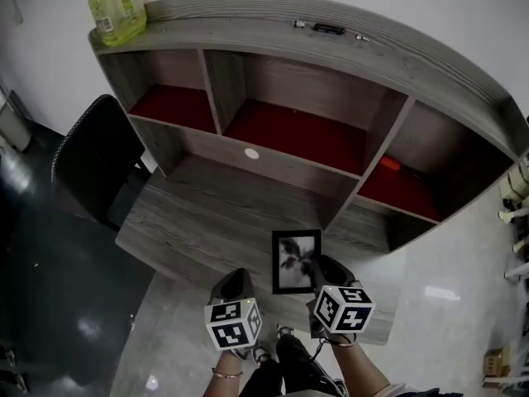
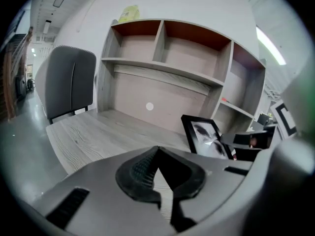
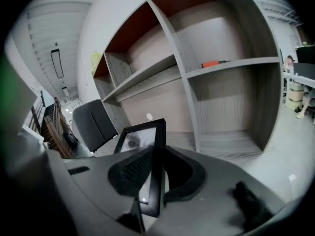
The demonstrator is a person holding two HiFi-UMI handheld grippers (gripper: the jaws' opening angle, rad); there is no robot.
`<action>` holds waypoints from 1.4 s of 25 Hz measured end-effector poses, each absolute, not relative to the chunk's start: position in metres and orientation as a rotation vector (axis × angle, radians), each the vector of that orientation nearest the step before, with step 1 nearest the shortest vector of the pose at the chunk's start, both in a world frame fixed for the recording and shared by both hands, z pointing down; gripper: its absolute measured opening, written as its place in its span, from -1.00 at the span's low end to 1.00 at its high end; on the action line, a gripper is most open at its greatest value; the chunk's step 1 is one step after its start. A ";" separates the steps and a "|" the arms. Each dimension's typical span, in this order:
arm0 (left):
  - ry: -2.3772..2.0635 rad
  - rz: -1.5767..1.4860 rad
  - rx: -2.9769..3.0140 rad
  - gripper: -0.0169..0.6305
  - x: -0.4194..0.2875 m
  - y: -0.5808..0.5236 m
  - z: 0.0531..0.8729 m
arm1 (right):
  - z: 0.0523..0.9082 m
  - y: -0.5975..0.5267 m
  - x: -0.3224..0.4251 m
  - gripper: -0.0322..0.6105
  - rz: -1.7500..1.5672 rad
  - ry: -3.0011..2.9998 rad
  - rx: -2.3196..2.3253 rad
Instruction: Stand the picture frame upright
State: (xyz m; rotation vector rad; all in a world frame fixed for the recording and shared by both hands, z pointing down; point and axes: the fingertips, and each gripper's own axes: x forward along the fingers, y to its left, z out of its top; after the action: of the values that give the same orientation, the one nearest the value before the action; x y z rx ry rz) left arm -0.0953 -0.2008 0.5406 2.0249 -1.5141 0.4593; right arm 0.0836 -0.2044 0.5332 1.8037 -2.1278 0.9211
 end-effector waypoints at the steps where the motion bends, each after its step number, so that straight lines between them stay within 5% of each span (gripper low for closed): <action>1: -1.517 0.447 2.036 -0.92 -0.095 -0.201 0.533 | 0.526 -0.204 0.085 -0.64 0.911 -2.133 1.819; 35: -1.527 0.190 2.390 -0.92 -0.098 -0.249 0.348 | 0.344 -0.215 0.083 -0.64 0.485 -2.281 2.203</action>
State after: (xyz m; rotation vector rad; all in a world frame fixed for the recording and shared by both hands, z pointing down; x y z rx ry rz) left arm -0.0983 -0.2495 0.3484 2.3901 -1.5274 0.1895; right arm 0.0832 -0.2147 0.3444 2.2030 -2.2813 0.4847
